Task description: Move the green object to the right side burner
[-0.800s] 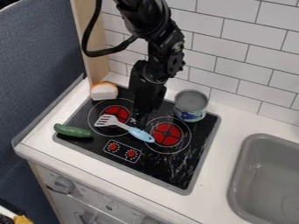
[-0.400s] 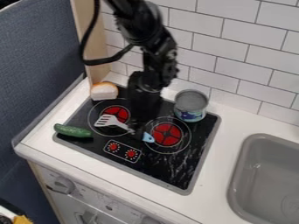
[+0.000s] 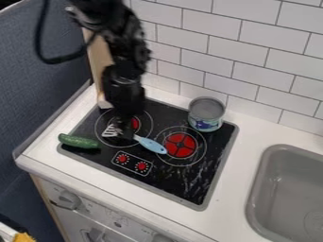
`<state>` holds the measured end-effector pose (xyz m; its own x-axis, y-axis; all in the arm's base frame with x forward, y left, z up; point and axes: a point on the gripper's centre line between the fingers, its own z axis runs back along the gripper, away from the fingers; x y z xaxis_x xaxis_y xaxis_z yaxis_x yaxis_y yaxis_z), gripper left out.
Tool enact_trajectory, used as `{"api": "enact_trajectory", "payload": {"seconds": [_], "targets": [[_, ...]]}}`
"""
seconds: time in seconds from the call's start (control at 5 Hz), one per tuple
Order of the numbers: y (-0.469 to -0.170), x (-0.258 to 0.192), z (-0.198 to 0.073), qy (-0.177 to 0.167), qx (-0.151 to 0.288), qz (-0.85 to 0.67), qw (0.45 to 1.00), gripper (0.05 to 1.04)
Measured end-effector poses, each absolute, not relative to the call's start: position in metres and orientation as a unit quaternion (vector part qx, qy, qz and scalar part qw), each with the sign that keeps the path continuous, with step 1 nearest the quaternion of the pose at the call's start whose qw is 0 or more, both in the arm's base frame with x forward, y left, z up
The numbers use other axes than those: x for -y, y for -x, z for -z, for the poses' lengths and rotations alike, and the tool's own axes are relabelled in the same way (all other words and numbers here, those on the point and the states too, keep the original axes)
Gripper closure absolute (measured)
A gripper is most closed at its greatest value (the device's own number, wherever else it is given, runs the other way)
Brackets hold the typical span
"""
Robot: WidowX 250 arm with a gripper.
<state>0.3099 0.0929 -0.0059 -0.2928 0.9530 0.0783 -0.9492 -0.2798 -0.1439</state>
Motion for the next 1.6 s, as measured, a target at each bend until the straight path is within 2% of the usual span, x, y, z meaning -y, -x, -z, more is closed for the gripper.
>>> {"api": "enact_trajectory", "payload": {"seconds": [0.4,0.6,0.8,1.0,1.2,1.6], "targets": [[-0.29,-0.138,0.01,-0.024,0.105,-0.812,0.574,0.083],[-0.28,-0.157,0.028,-0.063,0.102,-0.817,0.565,0.083],[-0.269,-0.174,0.04,-0.083,0.091,-0.825,0.551,0.083],[-0.269,-0.182,0.055,-0.092,0.074,-0.829,0.547,0.083],[-0.27,-0.187,0.062,-0.097,0.064,-0.827,0.55,0.127],[-0.275,-0.189,0.066,-0.089,0.071,-0.828,0.549,0.712]]}}
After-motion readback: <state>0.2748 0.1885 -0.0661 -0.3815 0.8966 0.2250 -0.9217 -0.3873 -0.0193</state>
